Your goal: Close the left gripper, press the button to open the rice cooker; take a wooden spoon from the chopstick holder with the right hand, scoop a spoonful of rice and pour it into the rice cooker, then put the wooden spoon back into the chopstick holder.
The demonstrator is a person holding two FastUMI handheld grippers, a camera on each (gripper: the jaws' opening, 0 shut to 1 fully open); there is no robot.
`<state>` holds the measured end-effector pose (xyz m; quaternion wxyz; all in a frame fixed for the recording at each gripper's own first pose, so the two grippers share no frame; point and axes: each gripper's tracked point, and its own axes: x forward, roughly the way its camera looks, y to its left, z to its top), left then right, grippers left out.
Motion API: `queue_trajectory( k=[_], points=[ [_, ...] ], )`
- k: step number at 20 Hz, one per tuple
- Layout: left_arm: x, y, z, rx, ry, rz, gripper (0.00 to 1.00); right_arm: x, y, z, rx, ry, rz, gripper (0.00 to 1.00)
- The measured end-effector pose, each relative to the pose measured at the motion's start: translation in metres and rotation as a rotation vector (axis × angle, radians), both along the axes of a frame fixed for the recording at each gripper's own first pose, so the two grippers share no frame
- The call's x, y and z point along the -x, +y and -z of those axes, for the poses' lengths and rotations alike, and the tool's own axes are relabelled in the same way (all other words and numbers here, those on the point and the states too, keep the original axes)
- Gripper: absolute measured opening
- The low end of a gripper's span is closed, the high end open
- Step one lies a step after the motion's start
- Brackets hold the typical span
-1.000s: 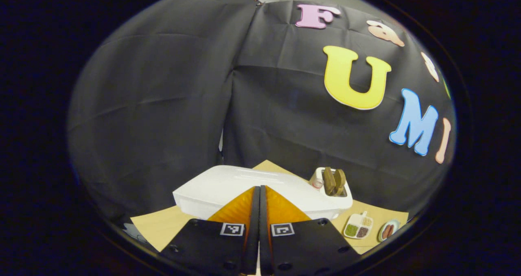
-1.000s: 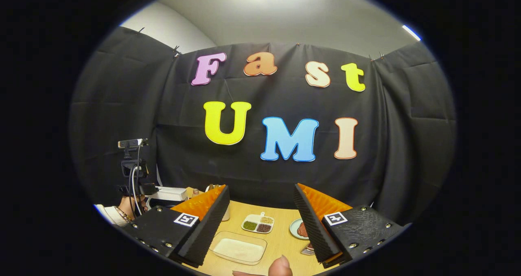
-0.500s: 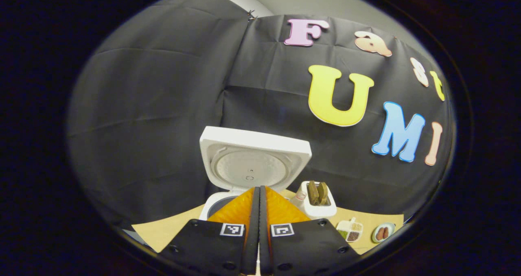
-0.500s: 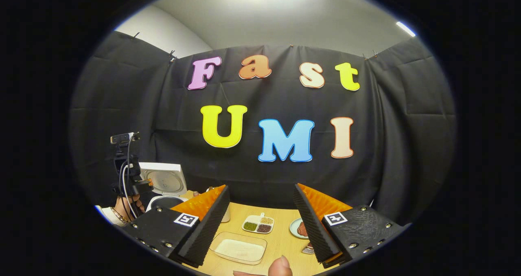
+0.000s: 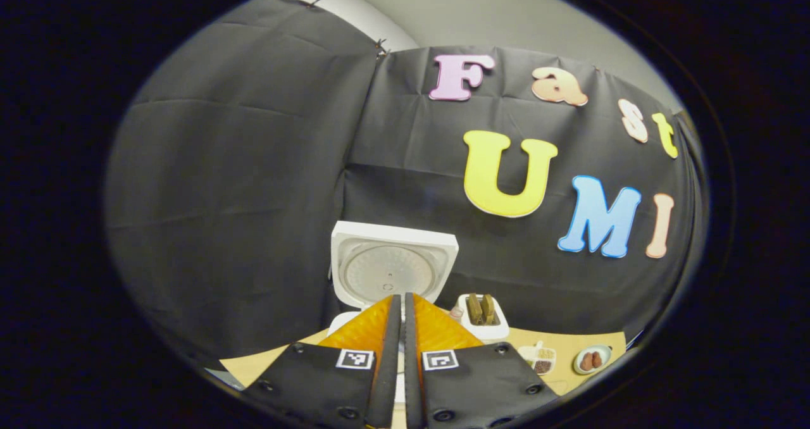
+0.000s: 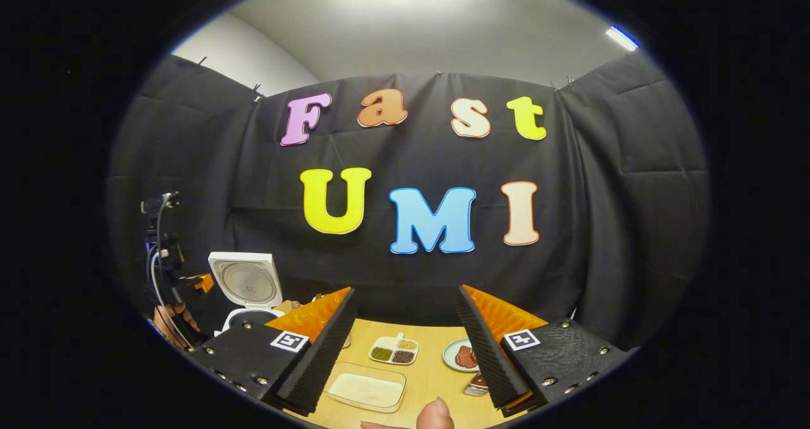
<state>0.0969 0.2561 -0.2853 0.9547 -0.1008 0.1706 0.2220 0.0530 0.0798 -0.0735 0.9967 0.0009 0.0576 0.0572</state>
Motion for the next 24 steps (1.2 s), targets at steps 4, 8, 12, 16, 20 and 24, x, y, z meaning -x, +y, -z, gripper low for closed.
queue_trajectory(
  k=[4,8,12,16,20,24],
  points=[
    [0.018,-0.019,-0.033,-0.049,-0.029,0.030,0.14,-0.009,-0.033,0.017,-0.087,0.036,0.037,0.96],
    [0.033,-0.047,-0.059,-0.102,-0.049,0.056,0.36,-0.022,-0.079,0.049,-0.123,0.077,0.085,0.96],
    [0.049,-0.084,-0.070,-0.122,-0.045,0.079,0.58,-0.041,-0.138,0.094,-0.159,0.119,0.152,0.96],
    [0.065,-0.117,-0.069,-0.120,-0.005,0.079,0.75,-0.065,-0.200,0.153,-0.181,0.171,0.219,0.97],
    [0.085,-0.140,-0.066,-0.137,0.053,0.057,0.77,-0.093,-0.243,0.218,-0.201,0.215,0.271,0.97],
    [0.105,-0.164,-0.062,-0.178,0.122,0.058,0.75,-0.113,-0.265,0.299,-0.297,0.298,0.317,0.96]
  ],
)
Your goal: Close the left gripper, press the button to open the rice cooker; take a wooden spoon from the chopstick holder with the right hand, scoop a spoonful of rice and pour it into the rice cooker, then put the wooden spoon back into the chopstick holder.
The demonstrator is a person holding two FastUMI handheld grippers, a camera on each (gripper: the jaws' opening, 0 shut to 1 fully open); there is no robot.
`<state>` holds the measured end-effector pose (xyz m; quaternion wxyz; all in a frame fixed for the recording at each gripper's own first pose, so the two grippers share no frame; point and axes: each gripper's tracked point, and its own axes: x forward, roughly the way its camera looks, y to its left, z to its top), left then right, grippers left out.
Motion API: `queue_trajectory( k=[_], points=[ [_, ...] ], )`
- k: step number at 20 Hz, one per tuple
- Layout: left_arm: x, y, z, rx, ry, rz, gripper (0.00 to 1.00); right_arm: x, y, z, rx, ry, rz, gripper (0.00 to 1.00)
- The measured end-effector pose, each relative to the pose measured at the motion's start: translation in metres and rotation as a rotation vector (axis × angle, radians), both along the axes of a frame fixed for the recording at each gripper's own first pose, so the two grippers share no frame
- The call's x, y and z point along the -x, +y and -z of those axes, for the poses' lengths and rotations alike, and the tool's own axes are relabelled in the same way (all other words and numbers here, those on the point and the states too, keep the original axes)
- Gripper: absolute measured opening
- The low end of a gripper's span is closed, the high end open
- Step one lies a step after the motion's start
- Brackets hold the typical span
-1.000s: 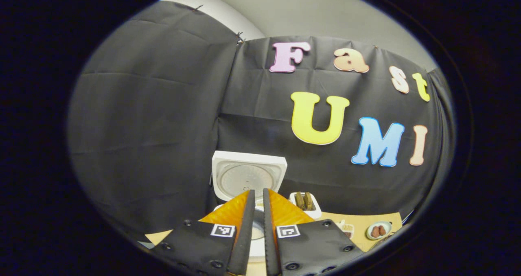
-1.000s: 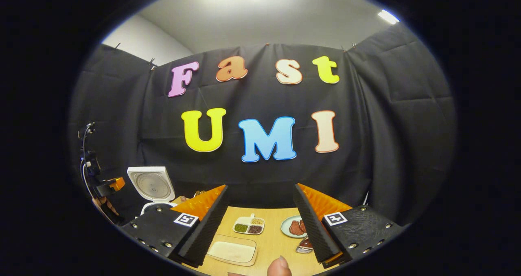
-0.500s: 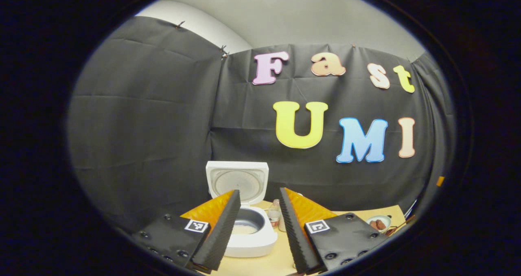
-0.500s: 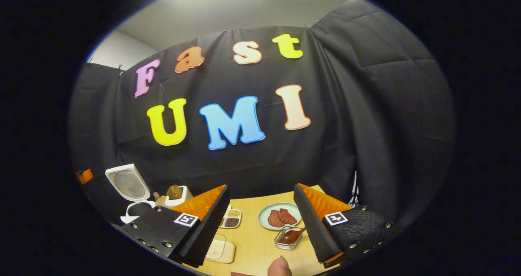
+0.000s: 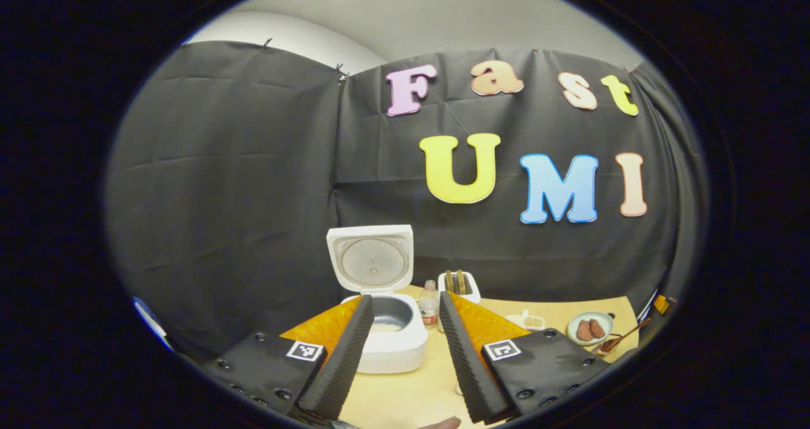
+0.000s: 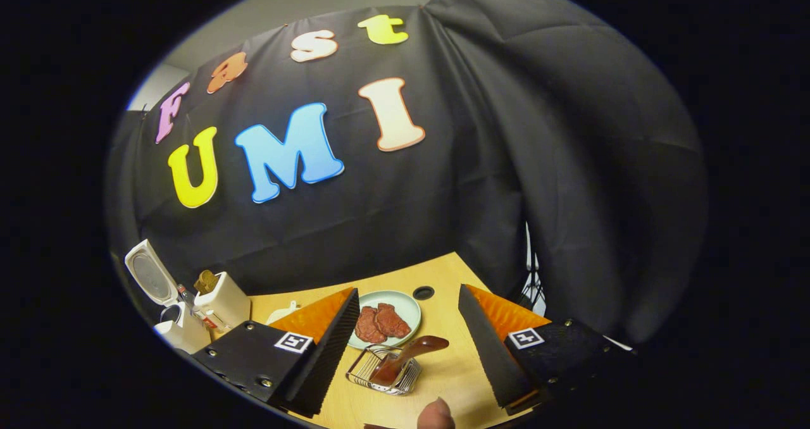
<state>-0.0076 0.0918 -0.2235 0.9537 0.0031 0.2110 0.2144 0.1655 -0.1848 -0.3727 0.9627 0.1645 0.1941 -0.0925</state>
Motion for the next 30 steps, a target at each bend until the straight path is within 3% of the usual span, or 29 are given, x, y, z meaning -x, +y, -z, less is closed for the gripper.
queue_trajectory(
  k=[4,7,9,10,11,14,15,16,17,19,22,30],
  points=[
    [0.012,-0.027,0.014,0.006,0.063,0.016,0.78,-0.006,0.016,0.059,-0.146,0.086,-0.014,0.95],
    [0.018,-0.039,0.018,0.002,0.092,0.021,0.79,-0.009,0.025,0.082,-0.192,0.116,-0.012,0.82],
    [0.019,-0.048,0.019,-0.003,0.102,0.035,0.78,-0.012,0.033,0.096,-0.220,0.134,-0.023,0.82],
    [0.022,-0.051,0.019,-0.006,0.107,0.041,0.76,-0.011,0.029,0.098,-0.214,0.131,-0.001,0.75],
    [0.023,-0.053,0.020,-0.008,0.110,0.045,0.77,-0.009,0.028,0.094,-0.212,0.125,0.014,0.54],
    [0.027,-0.054,0.026,0.006,0.128,0.045,0.78,-0.009,0.033,0.098,-0.229,0.152,0.022,0.46],
    [0.029,-0.054,0.028,0.008,0.132,0.045,0.78,-0.013,0.037,0.098,-0.242,0.147,0.007,0.22],
    [0.031,-0.053,0.029,0.008,0.136,0.046,0.78,-0.017,0.043,0.103,-0.259,0.154,-0.004,0.20],
    [0.031,-0.052,0.028,0.003,0.139,0.050,0.78,-0.017,0.046,0.101,-0.269,0.161,-0.010,0.25],
    [0.034,-0.048,0.024,-0.017,0.135,0.060,0.78,-0.013,0.048,0.097,-0.263,0.172,-0.007,0.17],
    [0.039,-0.041,0.020,-0.007,0.117,0.060,0.78,-0.012,0.048,0.089,-0.285,0.179,-0.010,0.15],
    [0.055,0.004,0.020,0.116,0.032,0.021,0.78,0.012,0.080,-0.019,-0.176,0.089,-0.120,0.14]
  ],
)
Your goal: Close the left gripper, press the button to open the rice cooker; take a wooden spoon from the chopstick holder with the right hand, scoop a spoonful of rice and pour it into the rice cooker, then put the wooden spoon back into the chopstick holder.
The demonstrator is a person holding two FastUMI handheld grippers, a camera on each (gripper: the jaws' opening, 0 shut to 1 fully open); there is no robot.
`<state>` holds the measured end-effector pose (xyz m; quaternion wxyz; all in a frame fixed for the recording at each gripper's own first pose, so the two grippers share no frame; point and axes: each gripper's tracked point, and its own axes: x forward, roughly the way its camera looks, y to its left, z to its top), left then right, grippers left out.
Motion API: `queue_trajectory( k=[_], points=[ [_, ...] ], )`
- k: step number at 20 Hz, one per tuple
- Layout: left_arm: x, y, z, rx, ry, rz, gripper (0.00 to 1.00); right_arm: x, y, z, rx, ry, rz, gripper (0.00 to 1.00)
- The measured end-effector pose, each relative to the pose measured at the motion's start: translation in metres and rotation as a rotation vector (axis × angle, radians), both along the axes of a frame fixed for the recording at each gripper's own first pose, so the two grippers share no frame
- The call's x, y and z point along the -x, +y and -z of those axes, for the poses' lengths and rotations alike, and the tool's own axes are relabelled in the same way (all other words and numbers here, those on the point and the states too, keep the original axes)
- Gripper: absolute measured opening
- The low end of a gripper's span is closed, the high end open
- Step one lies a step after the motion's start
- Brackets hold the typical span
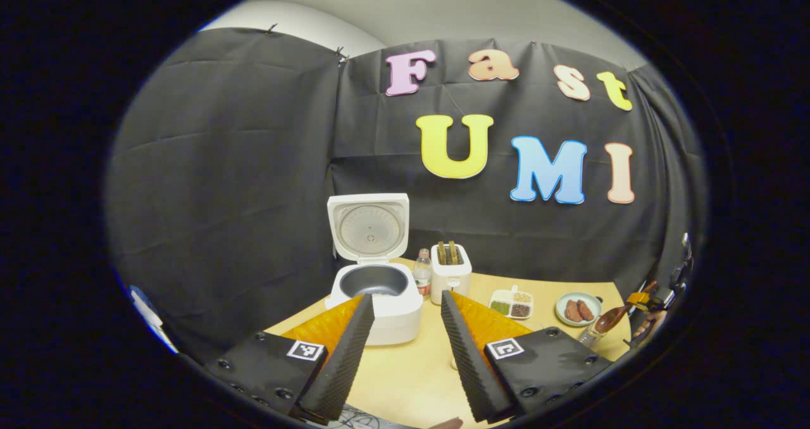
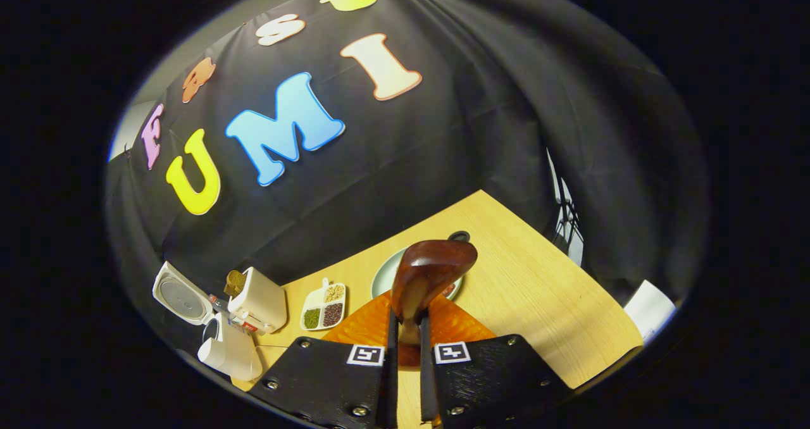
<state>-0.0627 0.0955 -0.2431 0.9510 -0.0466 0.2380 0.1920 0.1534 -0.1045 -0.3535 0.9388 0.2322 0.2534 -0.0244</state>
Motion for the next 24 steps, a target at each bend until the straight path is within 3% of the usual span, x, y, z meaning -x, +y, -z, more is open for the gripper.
queue_trajectory(
  k=[5,10,16,19,24],
  points=[
    [0.011,0.047,-0.017,0.002,-0.084,0.066,0.79,0.026,0.078,-0.053,0.031,-0.047,-0.098,0.15],
    [0.018,0.096,-0.024,0.080,-0.145,0.113,0.79,0.038,0.173,-0.065,0.046,-0.063,-0.159,0.14],
    [0.008,0.153,-0.032,0.099,-0.191,0.070,0.76,0.034,0.253,-0.008,0.142,0.030,-0.288,0.14],
    [0.006,0.178,-0.029,0.072,-0.171,0.003,0.79,0.027,0.271,0.035,0.240,0.080,-0.388,0.14],
    [0.001,0.184,-0.010,0.039,-0.110,-0.039,0.84,0.027,0.277,0.092,0.466,0.123,-0.552,0.15]
  ],
)
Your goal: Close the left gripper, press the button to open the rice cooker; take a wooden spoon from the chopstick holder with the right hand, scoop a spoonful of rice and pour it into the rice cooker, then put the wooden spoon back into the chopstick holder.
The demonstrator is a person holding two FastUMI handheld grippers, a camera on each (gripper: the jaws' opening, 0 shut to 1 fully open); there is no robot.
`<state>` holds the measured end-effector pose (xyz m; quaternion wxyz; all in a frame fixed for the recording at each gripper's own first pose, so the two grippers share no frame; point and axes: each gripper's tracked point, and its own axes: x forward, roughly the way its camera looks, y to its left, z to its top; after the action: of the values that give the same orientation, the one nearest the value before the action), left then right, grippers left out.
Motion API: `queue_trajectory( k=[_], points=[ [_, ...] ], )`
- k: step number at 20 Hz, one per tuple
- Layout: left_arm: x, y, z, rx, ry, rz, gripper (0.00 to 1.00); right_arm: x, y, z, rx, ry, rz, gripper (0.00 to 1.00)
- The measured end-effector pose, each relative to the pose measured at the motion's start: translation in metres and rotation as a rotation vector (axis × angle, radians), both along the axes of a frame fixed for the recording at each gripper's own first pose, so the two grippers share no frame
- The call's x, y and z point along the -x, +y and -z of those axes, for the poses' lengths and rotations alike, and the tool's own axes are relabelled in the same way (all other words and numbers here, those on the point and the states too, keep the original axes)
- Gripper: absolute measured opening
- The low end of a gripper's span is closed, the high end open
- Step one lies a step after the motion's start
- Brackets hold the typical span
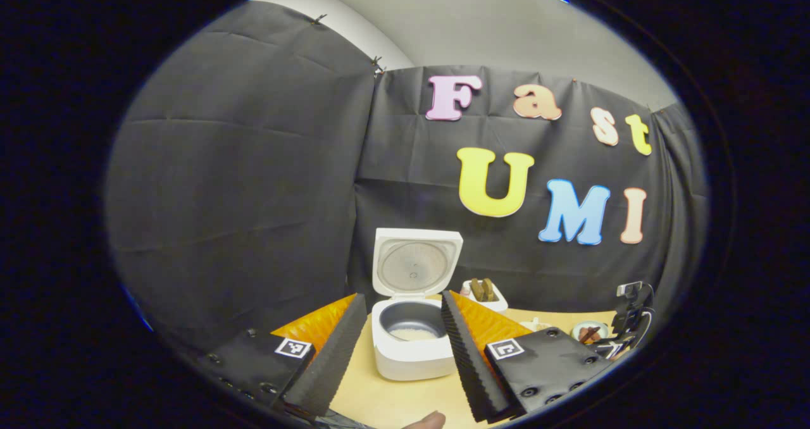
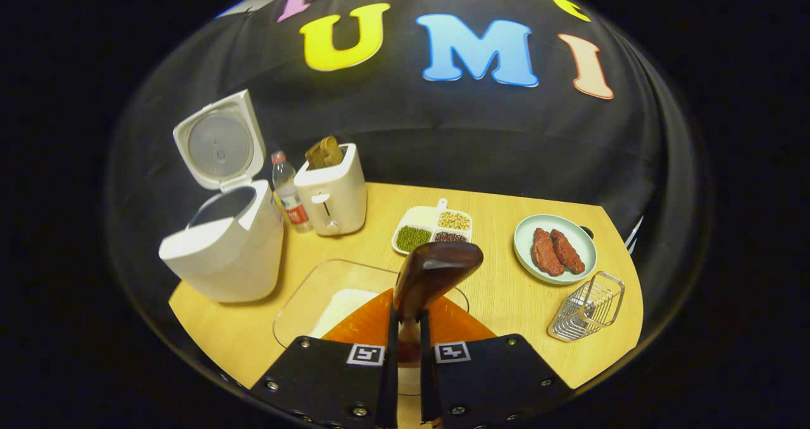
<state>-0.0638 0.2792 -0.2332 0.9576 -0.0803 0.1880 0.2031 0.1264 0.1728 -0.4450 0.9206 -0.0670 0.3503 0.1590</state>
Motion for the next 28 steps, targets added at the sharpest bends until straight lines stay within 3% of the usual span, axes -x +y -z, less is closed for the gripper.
queue_trajectory(
  k=[2,6,7,11,12,14,20,28],
  points=[
    [-0.004,-0.002,0.001,0.016,0.004,-0.019,0.92,0.006,0.006,0.015,0.062,0.012,-0.084,0.14],
    [0.000,-0.006,0.007,-0.010,0.033,-0.031,0.85,0.022,0.023,0.029,0.030,0.059,-0.123,0.15],
    [0.000,-0.007,0.006,-0.011,0.029,-0.033,0.79,0.026,0.031,0.031,-0.019,0.091,-0.114,0.15],
    [0.011,-0.006,0.005,-0.012,0.041,-0.054,0.92,0.026,0.055,0.030,-0.205,0.173,-0.023,0.15],
    [0.012,-0.007,0.003,-0.012,0.040,-0.056,0.92,0.025,0.059,0.030,-0.237,0.187,0.002,0.15],
    [0.016,-0.004,0.002,-0.026,0.046,-0.060,0.80,0.023,0.071,0.030,-0.322,0.227,0.046,0.14],
    [0.017,-0.004,-0.008,-0.034,0.042,-0.068,0.80,0.015,0.094,0.024,-0.496,0.303,0.140,0.15],
    [0.010,-0.010,-0.019,-0.057,0.041,-0.047,0.79,0.007,0.065,0.022,-0.806,0.435,0.355,0.15]
  ],
)
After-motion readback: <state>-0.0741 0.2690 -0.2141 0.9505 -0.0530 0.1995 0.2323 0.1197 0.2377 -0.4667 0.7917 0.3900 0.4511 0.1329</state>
